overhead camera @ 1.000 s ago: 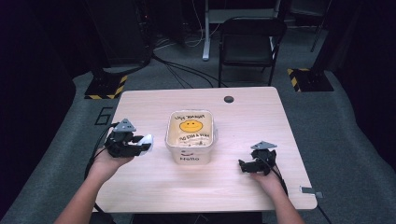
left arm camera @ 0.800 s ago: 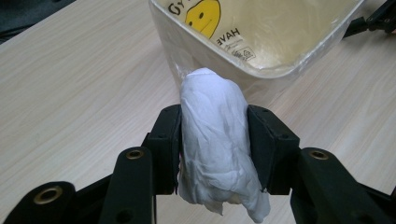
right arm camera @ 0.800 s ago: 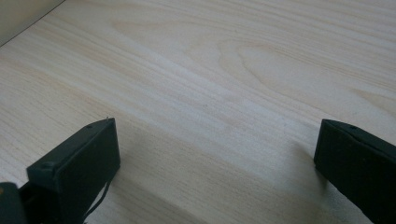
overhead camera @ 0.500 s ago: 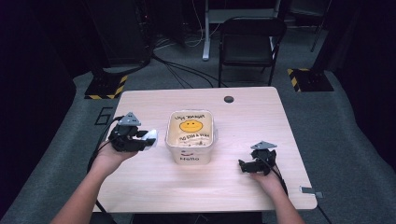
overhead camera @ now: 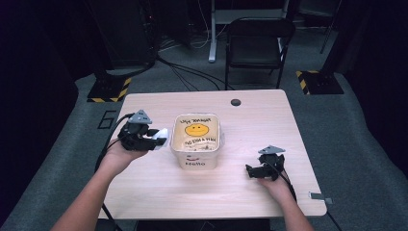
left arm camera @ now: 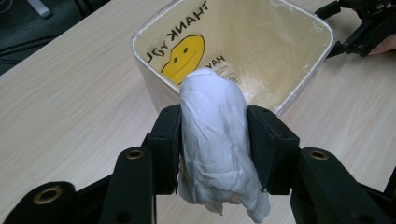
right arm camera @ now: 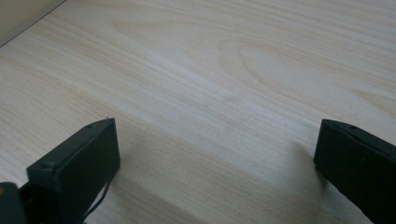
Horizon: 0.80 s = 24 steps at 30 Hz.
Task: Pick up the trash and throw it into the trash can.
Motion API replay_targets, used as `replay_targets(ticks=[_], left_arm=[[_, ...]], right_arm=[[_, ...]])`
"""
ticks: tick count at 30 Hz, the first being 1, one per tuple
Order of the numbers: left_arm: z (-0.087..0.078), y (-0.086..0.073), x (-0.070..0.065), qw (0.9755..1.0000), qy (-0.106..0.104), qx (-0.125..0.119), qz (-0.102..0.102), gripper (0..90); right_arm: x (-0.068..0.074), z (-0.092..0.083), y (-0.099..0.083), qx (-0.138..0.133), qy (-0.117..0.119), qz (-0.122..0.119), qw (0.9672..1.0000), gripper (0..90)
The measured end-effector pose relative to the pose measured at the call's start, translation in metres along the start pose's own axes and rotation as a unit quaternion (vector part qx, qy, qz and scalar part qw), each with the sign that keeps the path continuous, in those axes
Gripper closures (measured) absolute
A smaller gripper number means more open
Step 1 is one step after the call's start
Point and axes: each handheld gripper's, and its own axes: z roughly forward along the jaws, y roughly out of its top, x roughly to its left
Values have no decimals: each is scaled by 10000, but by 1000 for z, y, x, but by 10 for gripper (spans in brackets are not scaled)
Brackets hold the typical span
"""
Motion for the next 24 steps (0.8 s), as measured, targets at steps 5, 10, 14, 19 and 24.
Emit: replay_targets(ticks=[5, 10, 14, 19, 24], left_arm=[[1, 5, 1, 10000, -35, -2, -6, 565], [1, 10, 3, 10000, -36, -48, -16, 565], [3, 15, 3, 9999, -77, -64, -18, 565], [7, 21, 3, 9999, -100, -56, -3, 565], [14, 27, 1, 9999, -134, -64, 6, 565]], right_arm=[[0, 0, 0, -4, 3, -13, 10000, 0], [0, 0, 0, -3, 5, -13, 10000, 0], [0, 0, 0, -8, 5, -9, 10000, 0], [0, 0, 0, -8, 6, -10, 10000, 0], [0, 0, 0, 7, 10, 7, 10000, 0]])
